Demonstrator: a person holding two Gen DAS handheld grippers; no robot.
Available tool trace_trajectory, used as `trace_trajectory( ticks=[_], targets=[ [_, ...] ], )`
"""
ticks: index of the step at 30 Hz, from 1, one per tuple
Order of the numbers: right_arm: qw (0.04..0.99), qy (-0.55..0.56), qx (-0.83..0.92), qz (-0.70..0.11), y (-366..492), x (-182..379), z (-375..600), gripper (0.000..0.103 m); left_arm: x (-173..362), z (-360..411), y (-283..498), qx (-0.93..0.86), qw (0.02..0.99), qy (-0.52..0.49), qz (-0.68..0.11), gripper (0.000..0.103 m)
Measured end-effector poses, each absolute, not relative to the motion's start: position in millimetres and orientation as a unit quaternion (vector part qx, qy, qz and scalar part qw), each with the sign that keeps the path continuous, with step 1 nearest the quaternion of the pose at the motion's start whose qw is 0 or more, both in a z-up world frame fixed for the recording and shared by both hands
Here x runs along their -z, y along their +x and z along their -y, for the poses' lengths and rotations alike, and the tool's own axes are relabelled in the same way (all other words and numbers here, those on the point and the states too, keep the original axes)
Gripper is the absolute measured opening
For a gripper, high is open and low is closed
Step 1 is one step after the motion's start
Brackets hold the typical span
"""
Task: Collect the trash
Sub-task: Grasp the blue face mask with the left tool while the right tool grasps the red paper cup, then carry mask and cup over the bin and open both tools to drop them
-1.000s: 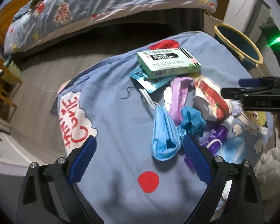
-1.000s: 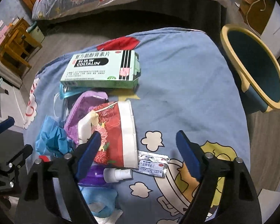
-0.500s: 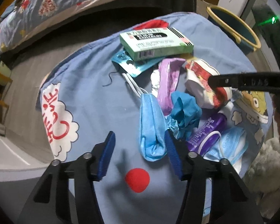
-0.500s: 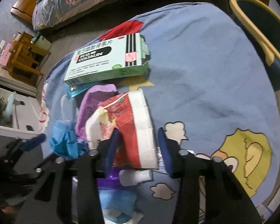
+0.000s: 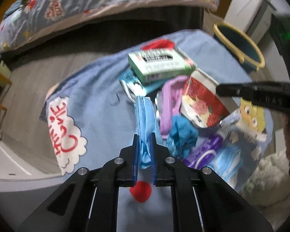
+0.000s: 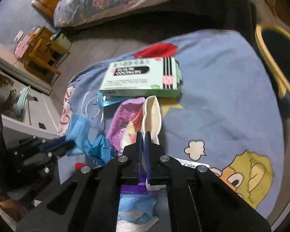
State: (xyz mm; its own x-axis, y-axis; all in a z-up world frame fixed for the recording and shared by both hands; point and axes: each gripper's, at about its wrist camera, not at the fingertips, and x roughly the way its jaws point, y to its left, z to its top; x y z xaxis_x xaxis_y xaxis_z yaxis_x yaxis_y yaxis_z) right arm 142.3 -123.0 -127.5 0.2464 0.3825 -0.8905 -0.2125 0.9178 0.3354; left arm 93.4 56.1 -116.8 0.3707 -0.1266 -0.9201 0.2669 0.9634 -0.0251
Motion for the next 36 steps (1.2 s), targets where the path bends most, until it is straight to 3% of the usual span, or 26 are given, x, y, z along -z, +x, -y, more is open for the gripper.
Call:
trace_trajectory(
  ticks=[15,26,36],
  targets=[
    [0.85,0.003,-0.205,-0.485,152.1,16.1,151.1,0.003,62.6,-60.2,101.9,0.108,0.881,0.034,-0.46,0.011],
    [0.847,0.038,-0.185,-0.497,164.8,37.8,200.2,0.003,49.0,-57.1,113.4,0.096,0.897,0.005,-0.432,0.011],
    [0.859,0.047,-0.163,-0.484,173.4,37.6,239.5,0.003,58.9,-9.7,127.9,0.112,0.891,0.038,-0.438,0.011]
  ],
)
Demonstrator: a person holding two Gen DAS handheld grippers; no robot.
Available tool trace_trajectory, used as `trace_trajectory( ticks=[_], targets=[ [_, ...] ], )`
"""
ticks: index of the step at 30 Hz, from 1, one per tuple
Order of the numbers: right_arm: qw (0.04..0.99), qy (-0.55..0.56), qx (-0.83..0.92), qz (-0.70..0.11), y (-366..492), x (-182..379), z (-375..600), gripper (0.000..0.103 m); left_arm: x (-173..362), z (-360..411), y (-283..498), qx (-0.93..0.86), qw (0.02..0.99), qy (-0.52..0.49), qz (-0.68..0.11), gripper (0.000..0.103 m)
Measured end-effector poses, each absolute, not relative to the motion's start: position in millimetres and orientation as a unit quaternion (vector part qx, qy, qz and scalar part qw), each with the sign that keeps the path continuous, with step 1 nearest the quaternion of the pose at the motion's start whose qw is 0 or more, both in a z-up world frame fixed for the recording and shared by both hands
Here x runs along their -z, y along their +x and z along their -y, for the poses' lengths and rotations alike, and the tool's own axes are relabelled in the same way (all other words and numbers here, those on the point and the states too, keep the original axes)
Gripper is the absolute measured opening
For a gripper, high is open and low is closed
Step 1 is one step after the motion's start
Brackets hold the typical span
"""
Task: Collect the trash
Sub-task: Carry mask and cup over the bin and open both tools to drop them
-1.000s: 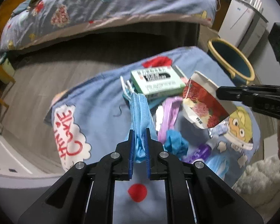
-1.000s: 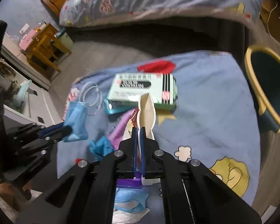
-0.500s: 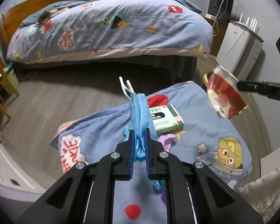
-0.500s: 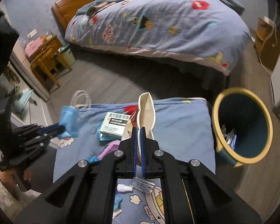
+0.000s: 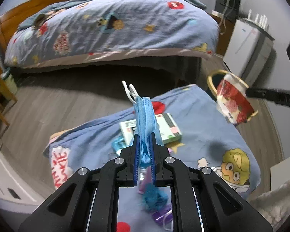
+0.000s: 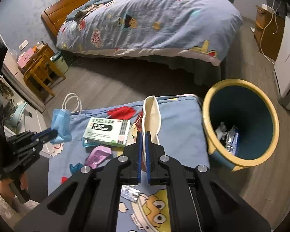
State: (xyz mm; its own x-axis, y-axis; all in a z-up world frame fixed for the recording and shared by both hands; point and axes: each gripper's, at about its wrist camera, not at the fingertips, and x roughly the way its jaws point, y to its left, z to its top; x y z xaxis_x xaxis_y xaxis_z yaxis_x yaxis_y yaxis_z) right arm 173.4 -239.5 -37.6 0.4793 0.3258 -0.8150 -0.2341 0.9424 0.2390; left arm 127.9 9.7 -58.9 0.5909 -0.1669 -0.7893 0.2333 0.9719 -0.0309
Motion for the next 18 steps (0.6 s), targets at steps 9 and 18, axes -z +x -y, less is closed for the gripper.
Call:
trace_trajectory(
  ticks=[9,18],
  targets=[
    [0.87,0.088,-0.122,-0.47,189.8,33.4,288.3,0.003,69.9,44.1,125.6,0.148,0.878,0.077,-0.449,0.011],
    [0.878,0.143,-0.07,-0.451,202.8,30.0,345.7,0.003,54.6,94.1,134.3,0.185,0.878,0.063,-0.436,0.011]
  ],
)
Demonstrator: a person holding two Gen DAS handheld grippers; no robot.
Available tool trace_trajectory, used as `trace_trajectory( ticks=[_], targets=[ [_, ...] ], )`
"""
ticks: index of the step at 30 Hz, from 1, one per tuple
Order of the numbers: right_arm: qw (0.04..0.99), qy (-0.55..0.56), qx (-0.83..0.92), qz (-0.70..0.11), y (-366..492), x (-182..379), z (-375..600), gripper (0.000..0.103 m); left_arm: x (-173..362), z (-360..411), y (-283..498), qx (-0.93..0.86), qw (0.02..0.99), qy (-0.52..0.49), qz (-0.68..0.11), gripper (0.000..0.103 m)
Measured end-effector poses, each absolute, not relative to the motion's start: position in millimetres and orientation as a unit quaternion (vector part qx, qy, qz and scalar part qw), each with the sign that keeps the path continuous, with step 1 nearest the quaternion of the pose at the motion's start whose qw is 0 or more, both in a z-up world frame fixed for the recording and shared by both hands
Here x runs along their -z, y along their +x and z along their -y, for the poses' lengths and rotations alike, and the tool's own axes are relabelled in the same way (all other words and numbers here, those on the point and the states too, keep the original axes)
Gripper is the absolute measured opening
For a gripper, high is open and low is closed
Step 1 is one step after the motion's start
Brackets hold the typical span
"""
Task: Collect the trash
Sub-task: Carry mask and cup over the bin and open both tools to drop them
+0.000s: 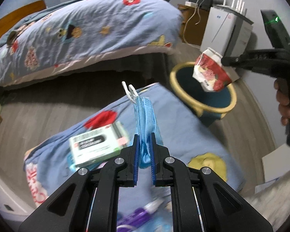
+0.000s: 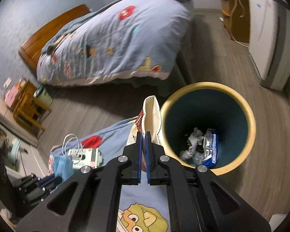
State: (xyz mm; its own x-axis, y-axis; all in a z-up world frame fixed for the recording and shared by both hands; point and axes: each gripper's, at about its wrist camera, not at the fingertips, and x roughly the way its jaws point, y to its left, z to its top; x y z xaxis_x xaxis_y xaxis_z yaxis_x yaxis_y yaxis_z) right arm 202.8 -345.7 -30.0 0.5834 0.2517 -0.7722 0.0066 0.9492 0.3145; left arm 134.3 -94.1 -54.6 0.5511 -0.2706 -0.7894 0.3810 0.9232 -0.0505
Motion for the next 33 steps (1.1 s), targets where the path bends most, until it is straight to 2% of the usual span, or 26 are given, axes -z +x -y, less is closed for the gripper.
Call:
trace_trajectory(
  ticks=[19,33],
  targets=[
    [0.881,0.21,0.035,-0.422,205.1,51.5,428.0,0.003,18.7,228.1,197.8,0.281,0.863,0.127,-0.4,0.011],
    [0.875,0.233,0.085,-0.416,229.1,67.2,438.4,0.003,43.2,277.4,240.6,0.333,0.846,0.13,-0.395,0.011]
  ],
)
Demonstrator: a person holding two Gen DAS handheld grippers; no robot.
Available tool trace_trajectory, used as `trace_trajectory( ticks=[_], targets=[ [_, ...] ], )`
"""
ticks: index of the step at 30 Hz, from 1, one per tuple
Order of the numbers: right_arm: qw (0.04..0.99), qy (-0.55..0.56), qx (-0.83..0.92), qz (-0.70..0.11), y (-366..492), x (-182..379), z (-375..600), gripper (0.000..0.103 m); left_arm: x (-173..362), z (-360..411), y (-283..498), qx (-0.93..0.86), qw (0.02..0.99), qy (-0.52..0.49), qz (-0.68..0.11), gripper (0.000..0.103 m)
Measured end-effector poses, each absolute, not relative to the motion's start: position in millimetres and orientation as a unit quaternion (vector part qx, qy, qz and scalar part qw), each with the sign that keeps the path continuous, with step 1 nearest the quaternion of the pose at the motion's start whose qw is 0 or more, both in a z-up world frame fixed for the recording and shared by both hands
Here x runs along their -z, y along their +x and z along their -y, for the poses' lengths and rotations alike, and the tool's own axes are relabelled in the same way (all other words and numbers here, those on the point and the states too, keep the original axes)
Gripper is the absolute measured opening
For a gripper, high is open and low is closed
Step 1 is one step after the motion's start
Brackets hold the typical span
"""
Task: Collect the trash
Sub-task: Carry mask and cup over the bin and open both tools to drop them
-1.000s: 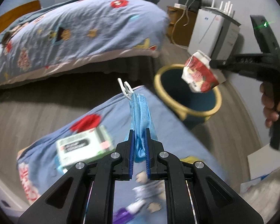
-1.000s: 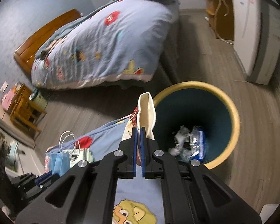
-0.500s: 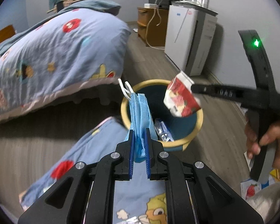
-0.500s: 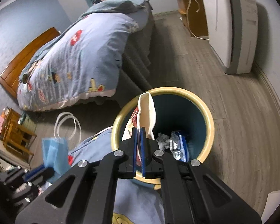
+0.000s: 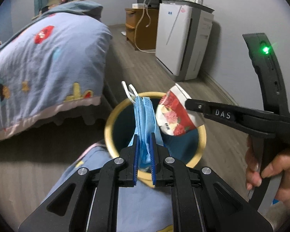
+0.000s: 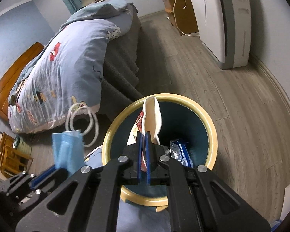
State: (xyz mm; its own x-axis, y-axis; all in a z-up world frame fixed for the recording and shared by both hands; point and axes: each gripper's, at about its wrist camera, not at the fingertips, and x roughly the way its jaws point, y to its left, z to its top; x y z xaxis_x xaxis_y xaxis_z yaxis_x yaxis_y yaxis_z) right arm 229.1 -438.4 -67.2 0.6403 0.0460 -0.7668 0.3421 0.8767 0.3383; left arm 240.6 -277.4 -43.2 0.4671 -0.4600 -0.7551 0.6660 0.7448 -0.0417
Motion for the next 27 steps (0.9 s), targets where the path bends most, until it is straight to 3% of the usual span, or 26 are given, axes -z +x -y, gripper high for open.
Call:
trace_trajectory(
  ticks=[5,6,7,10,13,16,19,21,23,27],
  targets=[
    [0.869,0.244,0.086,-0.422,229.1,73.2,445.3,0.004,61.3,286.3,241.9,0.329,0.842,0.145,-0.403,0.019],
    [0.868,0.244,0.085,-0.423,229.1,73.8,445.7,0.004,64.2,285.9,241.9,0.325,0.842,0.145,-0.406,0.026],
    [0.868,0.244,0.083,-0.424,229.0,73.8,445.8,0.005,65.7,284.7,241.7,0.321,0.843,0.143,-0.407,0.038],
    [0.87,0.247,0.084,-0.419,227.4,71.4,445.7,0.027,64.4,278.5,238.5,0.316,0.849,0.133,-0.402,0.06],
    [0.871,0.251,0.083,-0.415,224.0,68.8,446.4,0.031,61.5,272.2,234.6,0.308,0.853,0.127,-0.402,0.063],
    [0.871,0.253,0.082,-0.413,220.5,65.7,446.9,0.042,56.3,264.8,227.0,0.304,0.856,0.123,-0.4,0.07],
    [0.874,0.256,0.086,-0.405,215.7,60.1,447.4,0.063,49.9,252.5,218.4,0.293,0.862,0.115,-0.397,0.08],
    [0.875,0.26,0.088,-0.398,212.2,55.9,448.0,0.083,47.0,243.5,213.4,0.282,0.866,0.107,-0.398,0.089],
    [0.879,0.26,0.093,-0.389,207.9,50.4,447.1,0.092,43.5,234.9,207.0,0.266,0.872,0.102,-0.398,0.093],
    [0.887,0.233,0.103,-0.386,200.9,41.7,439.0,0.097,35.7,215.2,192.6,0.246,0.878,0.097,-0.399,0.094]
  ],
)
